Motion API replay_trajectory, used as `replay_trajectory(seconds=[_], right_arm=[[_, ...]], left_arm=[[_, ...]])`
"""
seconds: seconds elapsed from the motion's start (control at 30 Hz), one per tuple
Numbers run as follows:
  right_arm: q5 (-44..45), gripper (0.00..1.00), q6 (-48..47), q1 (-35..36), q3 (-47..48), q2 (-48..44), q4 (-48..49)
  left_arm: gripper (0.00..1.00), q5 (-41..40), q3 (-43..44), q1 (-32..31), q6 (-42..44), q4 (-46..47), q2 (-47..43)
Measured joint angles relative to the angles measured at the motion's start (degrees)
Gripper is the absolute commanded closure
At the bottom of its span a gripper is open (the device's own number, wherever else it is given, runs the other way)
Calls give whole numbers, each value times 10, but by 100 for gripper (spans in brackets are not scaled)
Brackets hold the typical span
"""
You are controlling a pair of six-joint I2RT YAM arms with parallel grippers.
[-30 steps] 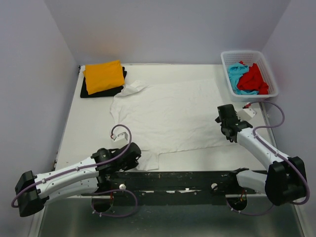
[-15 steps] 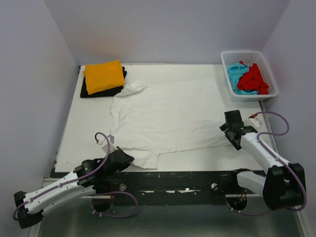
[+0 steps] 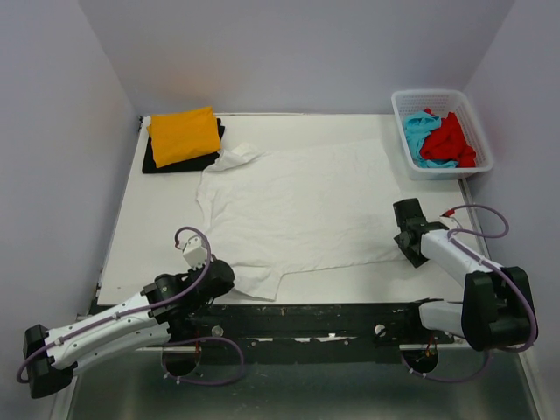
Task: Fold and stack the t-shirts
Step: Flatten out the tshirt
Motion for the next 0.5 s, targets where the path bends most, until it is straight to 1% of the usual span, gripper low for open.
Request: replay_trajectory(seconds=[0.1,0.13,0.23,0.27,0.3,0.33,0.5], right_arm=[[2,48,3,0,0,1,1],[2,52,4,0,0,1,2],[2,69,5,-1,0,2,4],[2,77,5,-2,0,2,6],[1,94,5,-3,-1,2,9],[1,99,4,-3,-2,1,13],[-4,99,-4,-3,-11,-9,31]], left_arm=[[100,-6,0,0,-1,-2,2],[100,-9,0,0,-2,-2,2],[100,-18,0,0,-6,-8,-1],[100,-20,0,0,-7,-10,-3],[100,-23,0,0,-7,-12,-5],[100,-26,0,0,-9,-14,-7],[100,-38,0,0,-19,-28,-13]])
